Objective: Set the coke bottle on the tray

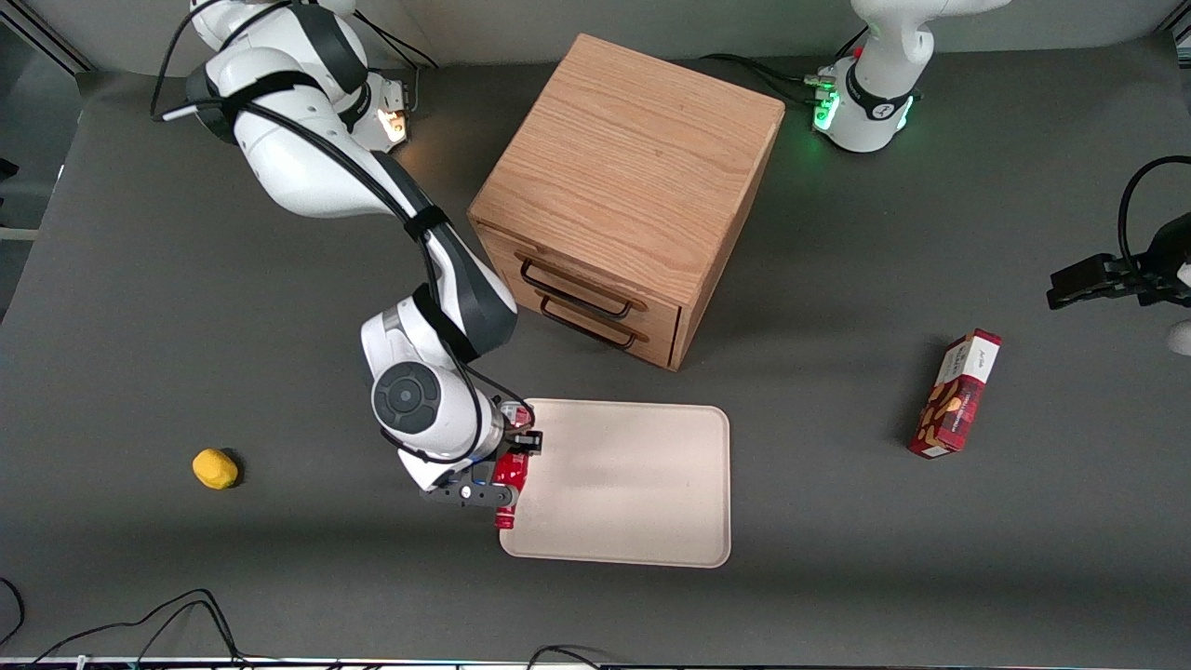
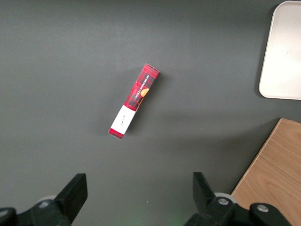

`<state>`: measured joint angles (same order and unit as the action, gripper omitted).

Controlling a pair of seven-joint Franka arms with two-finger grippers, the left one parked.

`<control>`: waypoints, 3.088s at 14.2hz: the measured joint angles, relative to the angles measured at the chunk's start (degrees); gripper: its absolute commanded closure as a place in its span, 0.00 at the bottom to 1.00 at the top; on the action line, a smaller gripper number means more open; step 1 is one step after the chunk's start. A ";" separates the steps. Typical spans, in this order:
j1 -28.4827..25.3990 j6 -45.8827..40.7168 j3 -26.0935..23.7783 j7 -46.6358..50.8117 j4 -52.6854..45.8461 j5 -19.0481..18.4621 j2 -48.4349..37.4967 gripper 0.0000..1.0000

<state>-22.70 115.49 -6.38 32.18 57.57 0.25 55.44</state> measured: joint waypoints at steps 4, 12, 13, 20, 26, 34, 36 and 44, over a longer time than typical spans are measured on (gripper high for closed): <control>-1.04 5.34 1.65 0.00 -0.13 0.00 3.53 1.00; -2.23 9.56 2.19 0.00 -0.18 -0.01 6.53 0.32; -2.42 9.80 2.22 0.00 -0.20 -0.11 6.65 0.22; -2.51 10.43 2.34 0.00 -0.26 -0.51 6.81 0.00; -2.31 7.99 2.74 0.00 -1.47 -0.51 5.16 0.00; 4.50 -3.13 2.84 -0.74 18.47 -0.48 -18.89 0.00; 7.57 -9.98 2.84 -4.01 24.32 -0.48 -27.19 0.00; 22.22 -26.84 1.11 -20.41 28.35 -0.45 -45.97 0.00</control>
<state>-0.48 88.64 -5.26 11.77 85.91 -0.20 9.48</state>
